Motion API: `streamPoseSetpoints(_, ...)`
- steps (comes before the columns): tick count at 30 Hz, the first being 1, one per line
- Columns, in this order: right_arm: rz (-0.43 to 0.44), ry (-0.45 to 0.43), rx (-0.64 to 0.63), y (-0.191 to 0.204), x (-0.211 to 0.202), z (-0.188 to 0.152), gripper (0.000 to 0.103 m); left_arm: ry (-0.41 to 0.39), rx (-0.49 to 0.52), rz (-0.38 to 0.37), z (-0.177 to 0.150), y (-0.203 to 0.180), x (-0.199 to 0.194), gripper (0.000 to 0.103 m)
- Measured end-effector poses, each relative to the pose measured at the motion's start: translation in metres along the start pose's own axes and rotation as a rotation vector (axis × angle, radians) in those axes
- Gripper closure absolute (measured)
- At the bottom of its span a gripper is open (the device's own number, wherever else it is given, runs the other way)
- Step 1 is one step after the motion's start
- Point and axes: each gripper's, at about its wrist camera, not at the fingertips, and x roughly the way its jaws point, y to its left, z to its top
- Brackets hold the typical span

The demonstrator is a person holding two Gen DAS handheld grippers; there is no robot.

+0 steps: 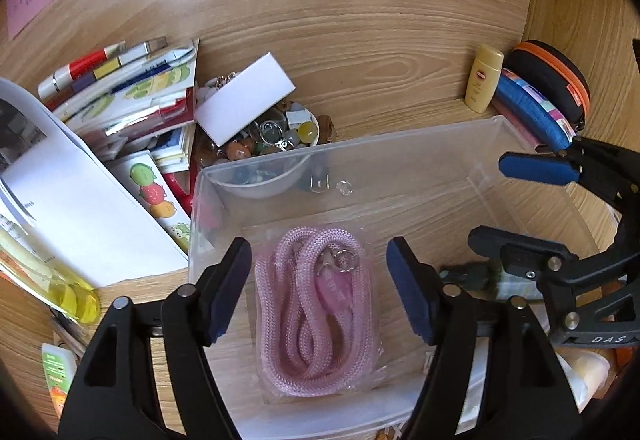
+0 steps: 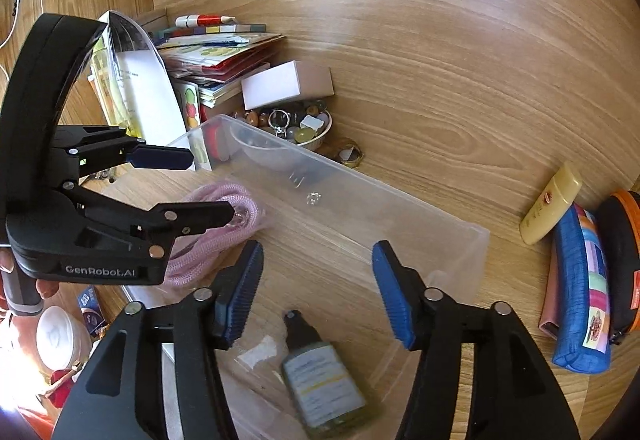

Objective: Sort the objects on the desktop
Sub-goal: 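Carry both items over the clear bin and open both grippers to drop them, then grasp the cream plastic jar with the right gripper while the left grasps the white round container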

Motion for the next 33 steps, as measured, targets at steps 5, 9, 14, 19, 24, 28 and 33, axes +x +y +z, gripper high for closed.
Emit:
streamPoseSetpoints(5, -0.006, -0.006, 0.002, -0.001, -0.004, 0.001, 0.030, -0.021, 0.025, 0.050, -0.001, -0.003, -0.009, 0.016)
streamPoseSetpoints(9, -0.015, -0.019, 0.012, -0.003, -0.010, 0.003, 0.026, -0.046, 0.034, 0.072, -0.003, -0.005, -0.021, 0.012)
streamPoseSetpoints(14, -0.020, -0.049, 0.032, -0.004, -0.025, 0.007, 0.022, -0.086, 0.029, 0.084, -0.008, 0.000, -0.040, 0.008)
streamPoseSetpoints(19, -0.044, -0.087, 0.021, 0.002, -0.048, 0.005, 0.020, -0.129, 0.019, 0.093, -0.012, 0.002, -0.062, 0.007)
streamPoseSetpoints(24, -0.075, -0.115, 0.000, 0.011, -0.068, -0.003, 0.018, -0.179, 0.011, 0.108, -0.021, 0.003, -0.085, 0.006)
streamPoseSetpoints(28, -0.088, -0.137, -0.004, 0.018, -0.086, -0.014, 0.017, -0.215, 0.008, 0.117, -0.032, 0.003, -0.102, 0.005)
streamPoseSetpoints(33, -0.103, -0.169, -0.008, 0.027, -0.109, -0.029, 0.016, -0.264, -0.010, 0.113, -0.050, 0.003, -0.128, 0.003)
